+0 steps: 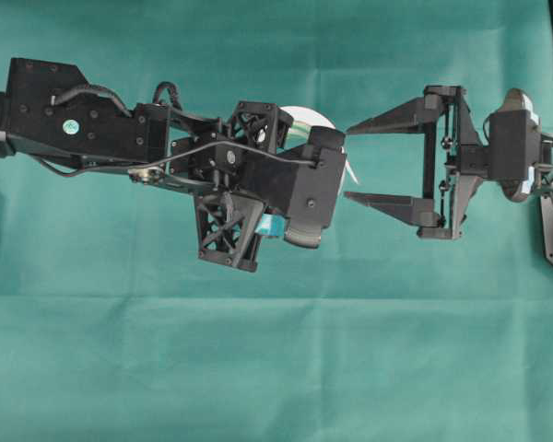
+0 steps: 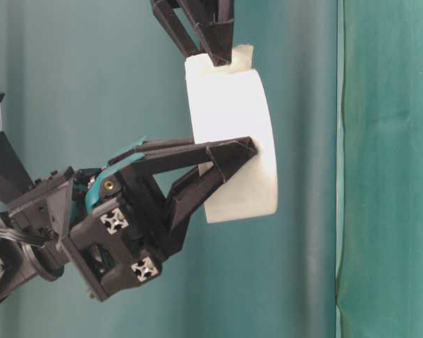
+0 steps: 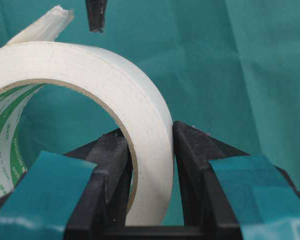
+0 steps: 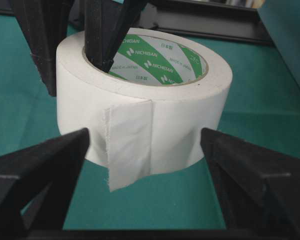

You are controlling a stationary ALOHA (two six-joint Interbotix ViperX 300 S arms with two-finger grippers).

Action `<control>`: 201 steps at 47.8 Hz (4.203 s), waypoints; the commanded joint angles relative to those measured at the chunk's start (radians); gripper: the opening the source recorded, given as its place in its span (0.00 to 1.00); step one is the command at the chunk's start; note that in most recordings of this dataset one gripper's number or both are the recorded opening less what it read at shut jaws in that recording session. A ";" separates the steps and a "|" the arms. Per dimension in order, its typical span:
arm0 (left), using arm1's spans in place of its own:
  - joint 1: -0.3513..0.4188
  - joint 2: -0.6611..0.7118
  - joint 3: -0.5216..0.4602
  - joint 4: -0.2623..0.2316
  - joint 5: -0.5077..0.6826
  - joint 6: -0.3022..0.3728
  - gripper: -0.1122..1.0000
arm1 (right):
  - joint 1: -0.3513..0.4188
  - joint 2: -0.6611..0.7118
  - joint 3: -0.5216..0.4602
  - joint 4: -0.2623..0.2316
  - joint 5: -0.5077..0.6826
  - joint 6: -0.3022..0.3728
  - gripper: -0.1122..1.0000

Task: Peel off the duct tape with your right arm.
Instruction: 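Move the right gripper left toward the tape's loose end tab, then close the right gripper on the loose tape end, then rotate the roll with the left gripper while the right gripper pulls the tape end away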

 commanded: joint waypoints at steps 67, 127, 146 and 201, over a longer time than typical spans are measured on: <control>-0.021 -0.028 -0.031 0.003 -0.005 0.005 0.30 | -0.034 0.005 -0.008 0.012 -0.012 0.000 0.05; -0.032 -0.034 -0.002 0.003 -0.006 0.005 0.30 | -0.054 0.028 0.006 -0.005 -0.037 -0.006 0.02; -0.114 -0.063 0.048 0.002 -0.006 0.158 0.30 | -0.058 0.028 0.008 -0.003 -0.037 -0.006 0.02; -0.198 -0.143 0.124 -0.011 -0.064 0.331 0.30 | -0.230 0.031 -0.009 -0.003 -0.040 -0.006 0.02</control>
